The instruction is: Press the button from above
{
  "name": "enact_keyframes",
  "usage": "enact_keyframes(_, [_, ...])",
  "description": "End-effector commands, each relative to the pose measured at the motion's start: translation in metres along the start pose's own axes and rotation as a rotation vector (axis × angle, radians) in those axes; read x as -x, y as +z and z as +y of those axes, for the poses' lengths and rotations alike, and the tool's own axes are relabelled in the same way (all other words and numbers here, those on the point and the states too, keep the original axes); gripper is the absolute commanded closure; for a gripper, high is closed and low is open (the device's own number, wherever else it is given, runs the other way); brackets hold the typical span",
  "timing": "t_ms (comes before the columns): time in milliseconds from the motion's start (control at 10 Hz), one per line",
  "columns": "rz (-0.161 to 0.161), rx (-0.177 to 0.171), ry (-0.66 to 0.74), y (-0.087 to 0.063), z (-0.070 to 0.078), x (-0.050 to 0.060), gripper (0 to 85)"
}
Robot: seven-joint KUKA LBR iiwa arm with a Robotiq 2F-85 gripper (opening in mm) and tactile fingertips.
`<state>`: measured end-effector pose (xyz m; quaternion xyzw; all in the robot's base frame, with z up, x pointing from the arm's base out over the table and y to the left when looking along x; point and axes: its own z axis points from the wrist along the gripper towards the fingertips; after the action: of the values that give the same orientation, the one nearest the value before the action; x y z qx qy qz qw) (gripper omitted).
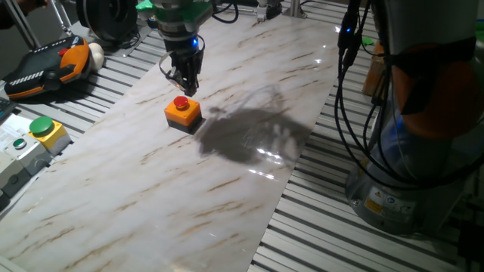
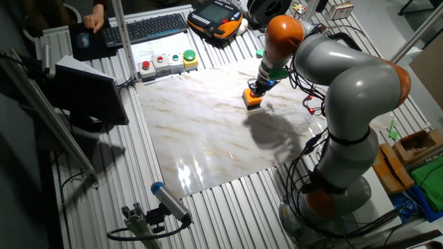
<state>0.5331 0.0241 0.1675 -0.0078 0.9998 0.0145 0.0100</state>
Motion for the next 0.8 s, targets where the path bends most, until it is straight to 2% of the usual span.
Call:
enact_keyframes(0, [-0.008,0.003,-0.014,0.0,0.0,0.0,84.3])
enact_keyframes(400, [-0.021,0.007,-0.046,0.001,0.0,0.001,84.3])
enact_keyframes(700, [-0.022,0.008,-0.043,0.01,-0.004,0.012,84.3])
